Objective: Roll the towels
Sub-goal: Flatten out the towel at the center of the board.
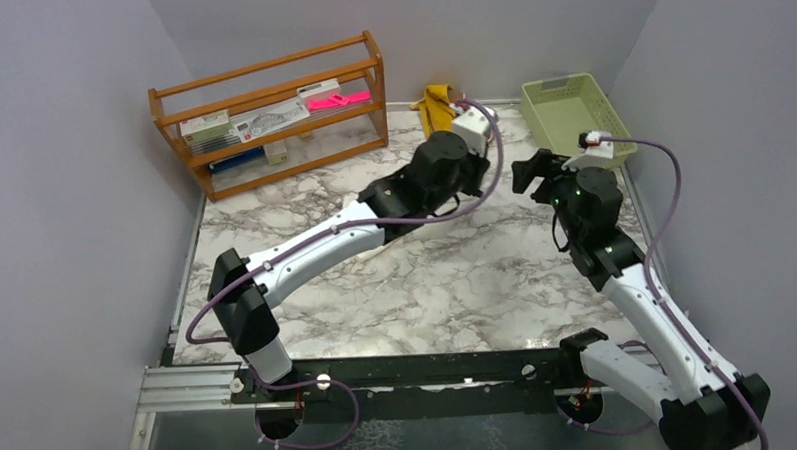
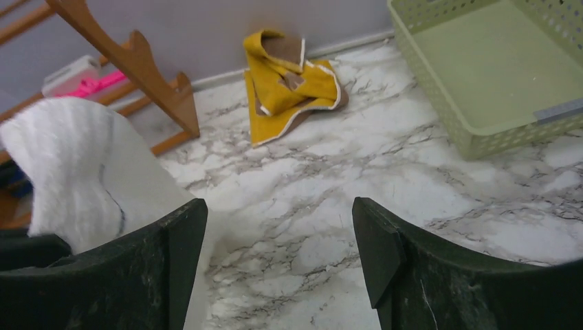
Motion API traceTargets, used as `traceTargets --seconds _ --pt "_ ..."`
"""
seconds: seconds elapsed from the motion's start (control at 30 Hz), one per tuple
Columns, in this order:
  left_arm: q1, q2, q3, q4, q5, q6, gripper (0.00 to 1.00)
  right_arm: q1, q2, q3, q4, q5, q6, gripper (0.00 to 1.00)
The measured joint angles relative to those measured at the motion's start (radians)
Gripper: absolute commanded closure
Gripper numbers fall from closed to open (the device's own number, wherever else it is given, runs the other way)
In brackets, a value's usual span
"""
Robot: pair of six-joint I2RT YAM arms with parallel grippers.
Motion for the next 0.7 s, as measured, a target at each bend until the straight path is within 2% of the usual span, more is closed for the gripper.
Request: traceTargets --seconds 0.1,0.23,0.5,0.7 --pt "-0.094 0.045 0.125 -0.069 -0.011 0.045 1.00 0.000 -0.100 0.000 -0.017 0.066 0.008 0.22" --pt "-0.106 -0.042 0.159 -0.134 -0.095 0.089 1.00 0.000 -0.128 0.000 -0.025 0.102 0.015 0.21" --pt "-0.018 -0.452 -0.050 -0.187 -0.374 0.108 1.00 0.000 0.013 -0.047 -0.003 0.045 0.047 0.21" --pt "0.029 -0.550 -0.156 -0.321 -0.489 0.092 1.00 0.000 0.165 -0.064 0.021 -0.100 0.028 0.21"
